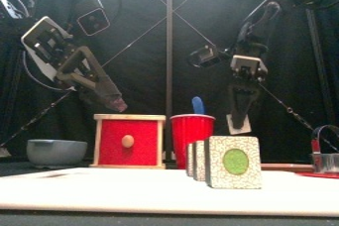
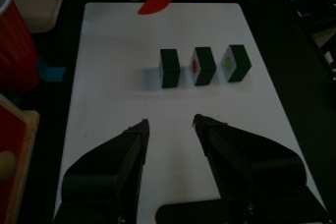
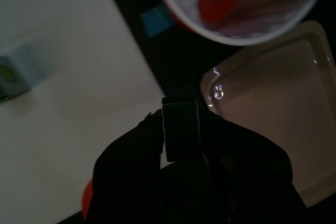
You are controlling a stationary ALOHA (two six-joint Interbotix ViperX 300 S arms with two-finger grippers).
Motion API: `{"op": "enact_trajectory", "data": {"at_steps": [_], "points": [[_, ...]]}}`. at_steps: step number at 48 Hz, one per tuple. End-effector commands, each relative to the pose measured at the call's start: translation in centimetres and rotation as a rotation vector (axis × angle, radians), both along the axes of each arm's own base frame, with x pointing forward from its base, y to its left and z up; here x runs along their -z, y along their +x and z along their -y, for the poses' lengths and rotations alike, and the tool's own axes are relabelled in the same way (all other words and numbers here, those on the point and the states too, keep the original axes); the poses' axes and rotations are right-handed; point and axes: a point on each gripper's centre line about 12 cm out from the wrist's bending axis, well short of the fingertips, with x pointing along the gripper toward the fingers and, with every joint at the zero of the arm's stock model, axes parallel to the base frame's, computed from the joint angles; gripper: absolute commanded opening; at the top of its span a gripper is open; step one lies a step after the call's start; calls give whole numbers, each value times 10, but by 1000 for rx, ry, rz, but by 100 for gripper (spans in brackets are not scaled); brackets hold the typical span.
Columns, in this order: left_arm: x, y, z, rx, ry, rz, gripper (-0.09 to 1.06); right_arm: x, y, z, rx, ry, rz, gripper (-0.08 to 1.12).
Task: Place sushi on board then cut the sushi with the knife then place the pieces on the plate
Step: Place the 4 sushi pieces on the plate
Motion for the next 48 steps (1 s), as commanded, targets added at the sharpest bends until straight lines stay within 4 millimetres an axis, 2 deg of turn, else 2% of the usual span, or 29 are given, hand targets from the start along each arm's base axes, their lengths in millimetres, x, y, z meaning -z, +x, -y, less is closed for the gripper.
{"op": "enact_trajectory", "data": {"at_steps": [1,26,42,48], "points": [[-6,3,1,2,-2,26,80,-9,-6,17,50,-2,53,60],[-5,3,1,2,-1,23,80,26,-41,70,286,93,222,63],[-6,3,1,1,-2,24,80,35,-51,80,331,96,232,84],[-6,3,1,1,-2,24,80,25,-49,79,324,89,262,86]]}}
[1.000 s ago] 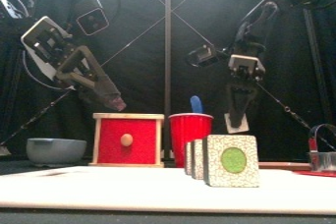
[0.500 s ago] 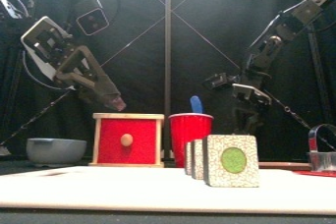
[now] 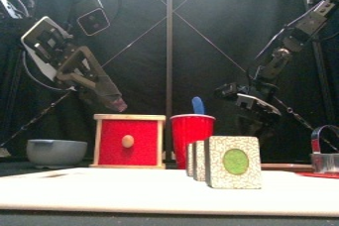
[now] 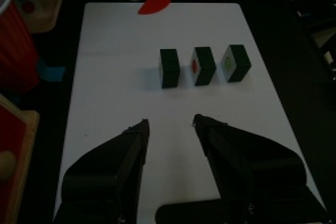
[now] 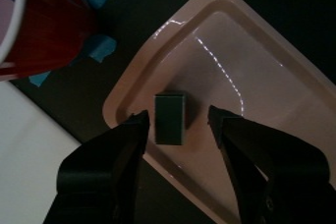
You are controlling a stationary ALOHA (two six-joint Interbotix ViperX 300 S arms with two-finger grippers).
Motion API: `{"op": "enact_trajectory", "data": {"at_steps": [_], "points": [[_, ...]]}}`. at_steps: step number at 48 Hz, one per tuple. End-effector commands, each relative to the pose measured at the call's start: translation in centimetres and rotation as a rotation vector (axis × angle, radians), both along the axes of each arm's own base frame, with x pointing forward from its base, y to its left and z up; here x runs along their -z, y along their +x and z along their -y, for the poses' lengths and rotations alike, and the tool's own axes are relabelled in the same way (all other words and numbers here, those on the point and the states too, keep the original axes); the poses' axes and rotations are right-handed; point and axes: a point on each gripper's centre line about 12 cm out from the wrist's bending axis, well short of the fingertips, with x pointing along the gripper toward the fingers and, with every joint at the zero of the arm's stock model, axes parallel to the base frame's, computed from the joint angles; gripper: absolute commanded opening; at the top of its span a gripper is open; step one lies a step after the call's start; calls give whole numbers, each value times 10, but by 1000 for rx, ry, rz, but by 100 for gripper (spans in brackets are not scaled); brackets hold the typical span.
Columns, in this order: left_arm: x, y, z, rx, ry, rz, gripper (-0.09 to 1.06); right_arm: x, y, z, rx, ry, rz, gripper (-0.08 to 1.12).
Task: Place sushi on board then cut the sushi with the knife then place the pieces on the plate
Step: Place the 4 sushi pieces on the plate
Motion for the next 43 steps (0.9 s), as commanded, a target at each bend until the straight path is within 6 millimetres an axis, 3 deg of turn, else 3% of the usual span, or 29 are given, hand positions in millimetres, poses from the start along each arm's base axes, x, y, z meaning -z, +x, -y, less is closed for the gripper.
{"op": "enact_trajectory", "data": {"at_steps": [1,8,20,30,37,43], "points": [[-6,3,1,2,-2,26,80,-21,4,1,0,-29,64,86],[-6,3,1,2,-2,28,80,-41,16,-18,-62,-44,127,86],[-6,3,1,2,-2,26,80,-68,63,-96,-348,-64,204,85],[-5,3,1,2,-1,25,80,-65,99,-153,-562,-109,169,85],[-5,3,1,1,-2,24,80,-53,117,-175,-633,-120,131,85],[-4,2,1,2,-1,20,80,-46,126,-182,-650,-117,107,85]]}}
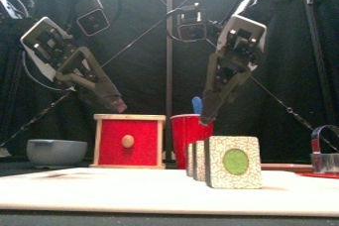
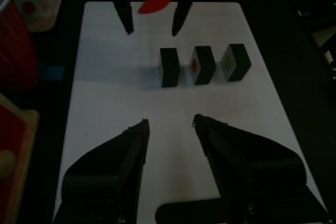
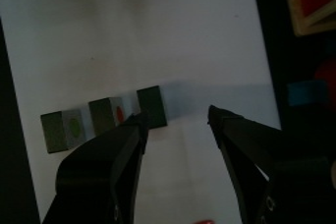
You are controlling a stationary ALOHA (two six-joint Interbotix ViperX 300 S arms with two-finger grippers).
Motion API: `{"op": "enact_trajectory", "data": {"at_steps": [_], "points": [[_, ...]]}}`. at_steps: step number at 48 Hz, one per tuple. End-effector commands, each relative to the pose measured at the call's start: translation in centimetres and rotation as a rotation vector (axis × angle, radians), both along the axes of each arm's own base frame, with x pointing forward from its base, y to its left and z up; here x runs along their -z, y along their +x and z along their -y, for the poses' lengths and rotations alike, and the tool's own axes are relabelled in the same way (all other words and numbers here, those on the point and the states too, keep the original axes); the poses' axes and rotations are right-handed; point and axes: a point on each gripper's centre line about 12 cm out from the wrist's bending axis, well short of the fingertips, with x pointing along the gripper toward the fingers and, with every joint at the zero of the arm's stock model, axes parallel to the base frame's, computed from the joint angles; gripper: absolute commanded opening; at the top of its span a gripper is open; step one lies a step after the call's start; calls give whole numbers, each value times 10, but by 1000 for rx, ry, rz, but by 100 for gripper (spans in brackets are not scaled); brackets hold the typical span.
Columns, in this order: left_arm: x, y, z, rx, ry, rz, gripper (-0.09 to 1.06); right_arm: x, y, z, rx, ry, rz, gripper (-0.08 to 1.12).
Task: Place sushi on board then cut the sushi with the knife then place the pieces on the plate
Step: Place the 4 sushi pieces on the plate
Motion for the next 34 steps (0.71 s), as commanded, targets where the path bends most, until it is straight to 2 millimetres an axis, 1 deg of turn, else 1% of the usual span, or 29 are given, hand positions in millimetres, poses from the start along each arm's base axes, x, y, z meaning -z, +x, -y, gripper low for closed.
{"op": "enact_trajectory", "data": {"at_steps": [1,7,11,19,34], "points": [[-4,2,1,2,-1,18,80,-11,11,-4,-5,2,30,85],[-4,2,1,1,-2,17,80,-4,15,-6,-4,3,11,85],[-4,2,1,1,-2,18,80,-4,17,-8,-5,7,11,85],[-3,1,0,0,-2,15,80,3,17,-12,-3,19,-6,85],[-3,1,0,0,-2,14,80,28,20,-15,-4,18,-63,84]]}}
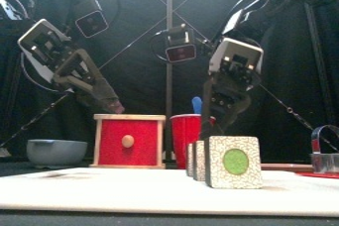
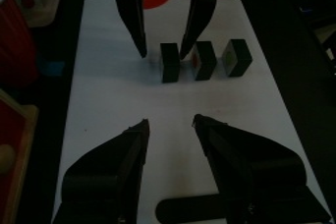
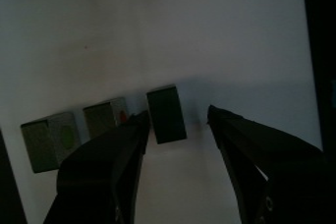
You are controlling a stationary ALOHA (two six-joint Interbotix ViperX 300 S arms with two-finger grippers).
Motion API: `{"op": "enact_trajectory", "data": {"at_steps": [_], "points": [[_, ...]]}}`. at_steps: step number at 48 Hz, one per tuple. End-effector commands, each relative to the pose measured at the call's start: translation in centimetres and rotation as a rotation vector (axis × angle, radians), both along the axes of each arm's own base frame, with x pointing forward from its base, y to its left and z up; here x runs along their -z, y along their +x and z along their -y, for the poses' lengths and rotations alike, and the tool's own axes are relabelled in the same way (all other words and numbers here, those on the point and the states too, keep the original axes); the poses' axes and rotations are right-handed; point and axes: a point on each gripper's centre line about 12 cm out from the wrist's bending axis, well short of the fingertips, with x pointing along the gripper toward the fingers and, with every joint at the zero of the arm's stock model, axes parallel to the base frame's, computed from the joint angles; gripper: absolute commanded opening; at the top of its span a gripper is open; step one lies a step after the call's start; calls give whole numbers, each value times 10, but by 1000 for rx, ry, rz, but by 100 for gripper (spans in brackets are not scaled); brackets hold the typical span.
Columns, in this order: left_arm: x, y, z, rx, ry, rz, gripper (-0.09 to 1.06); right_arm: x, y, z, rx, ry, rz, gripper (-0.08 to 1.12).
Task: Place sushi on board then cut the sushi with the knife then place the pieces on the plate
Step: Place the 4 sushi pieces on the plate
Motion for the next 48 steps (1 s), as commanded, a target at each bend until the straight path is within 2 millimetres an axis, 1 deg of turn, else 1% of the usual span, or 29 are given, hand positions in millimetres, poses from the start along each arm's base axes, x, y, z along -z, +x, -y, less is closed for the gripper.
{"op": "enact_trajectory", "data": {"at_steps": [1,4,11,15,19,24,34,37,41,48], "points": [[-6,3,1,1,-3,26,80,-11,7,-1,1,7,36,84],[-6,3,1,0,-3,24,80,-9,8,-1,3,7,31,81],[-6,3,1,0,-3,24,80,-11,6,2,15,12,31,65],[-5,3,1,-1,-5,23,80,-16,4,2,23,22,41,58],[-4,3,1,-2,-6,19,80,-26,-3,8,42,25,49,56],[-3,3,1,-2,-6,13,80,-37,-16,24,90,25,40,56],[-1,3,1,-2,-4,7,80,-66,-53,66,220,13,33,56],[-1,3,1,-2,-5,7,80,-73,-65,82,266,7,43,56],[0,2,1,-1,-5,4,80,-77,-78,98,321,5,55,56],[0,2,1,-2,-4,4,80,-73,-102,129,421,-12,43,56]]}}
